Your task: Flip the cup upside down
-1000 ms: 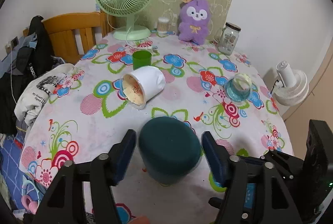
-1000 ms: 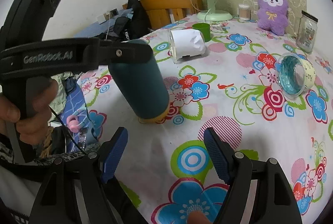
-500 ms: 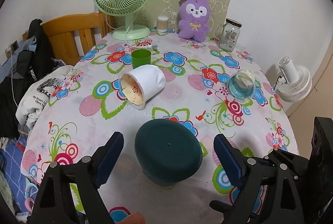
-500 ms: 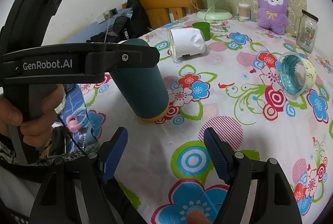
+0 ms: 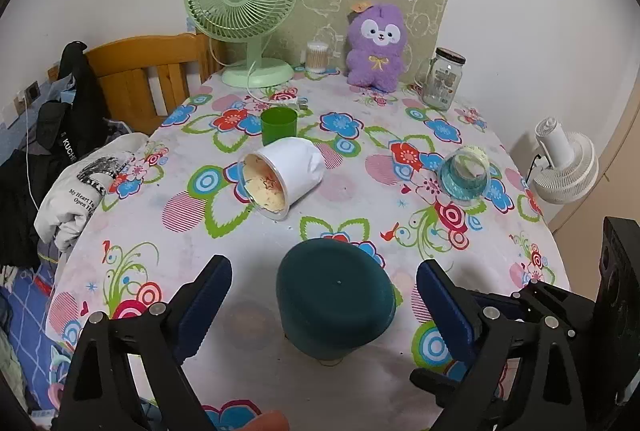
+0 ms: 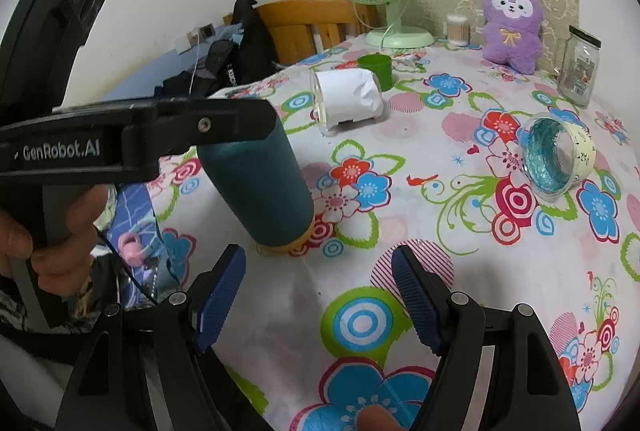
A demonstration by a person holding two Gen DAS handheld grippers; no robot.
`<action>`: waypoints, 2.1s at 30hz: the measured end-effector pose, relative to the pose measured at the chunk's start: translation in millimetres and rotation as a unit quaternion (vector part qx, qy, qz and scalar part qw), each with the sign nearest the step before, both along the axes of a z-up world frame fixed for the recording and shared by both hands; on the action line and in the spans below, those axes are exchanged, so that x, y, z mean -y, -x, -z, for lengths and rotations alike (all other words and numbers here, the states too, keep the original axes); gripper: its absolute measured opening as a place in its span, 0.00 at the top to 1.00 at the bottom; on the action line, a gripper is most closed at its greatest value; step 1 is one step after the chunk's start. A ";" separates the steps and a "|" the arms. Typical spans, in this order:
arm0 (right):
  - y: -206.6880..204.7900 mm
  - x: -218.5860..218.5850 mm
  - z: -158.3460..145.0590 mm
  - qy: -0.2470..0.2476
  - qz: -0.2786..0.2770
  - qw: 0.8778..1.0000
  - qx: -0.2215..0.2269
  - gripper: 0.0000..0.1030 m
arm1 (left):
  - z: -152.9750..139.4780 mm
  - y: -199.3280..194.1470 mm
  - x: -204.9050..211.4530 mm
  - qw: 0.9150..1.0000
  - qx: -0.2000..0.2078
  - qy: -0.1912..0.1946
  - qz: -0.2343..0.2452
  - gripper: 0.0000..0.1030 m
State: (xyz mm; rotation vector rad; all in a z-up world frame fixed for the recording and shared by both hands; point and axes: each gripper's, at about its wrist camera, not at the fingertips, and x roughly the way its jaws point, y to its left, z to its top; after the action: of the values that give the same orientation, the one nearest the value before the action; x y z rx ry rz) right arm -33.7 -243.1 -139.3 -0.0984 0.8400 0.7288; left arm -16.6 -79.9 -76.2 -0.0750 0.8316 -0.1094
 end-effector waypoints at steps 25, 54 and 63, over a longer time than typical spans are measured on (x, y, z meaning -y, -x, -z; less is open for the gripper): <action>17.3 -8.9 -62.9 0.006 0.133 0.983 0.125 0.00 | -45.6 21.7 -30.6 0.997 0.070 0.030 -0.014 0.00; 39.8 -16.1 -119.1 -0.036 0.163 0.969 0.183 0.00 | -73.2 34.5 -57.5 0.991 0.124 0.045 -0.024 0.00; 35.6 -17.8 -117.8 -0.049 0.154 0.972 0.168 0.00 | -71.9 32.2 -59.7 0.991 0.122 0.050 -0.019 0.00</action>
State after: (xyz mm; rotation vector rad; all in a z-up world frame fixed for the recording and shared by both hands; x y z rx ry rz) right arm -69.3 -225.3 -21.5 -0.0016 0.4785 0.4422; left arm -48.7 -20.2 -4.3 -0.1679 0.5806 -0.1212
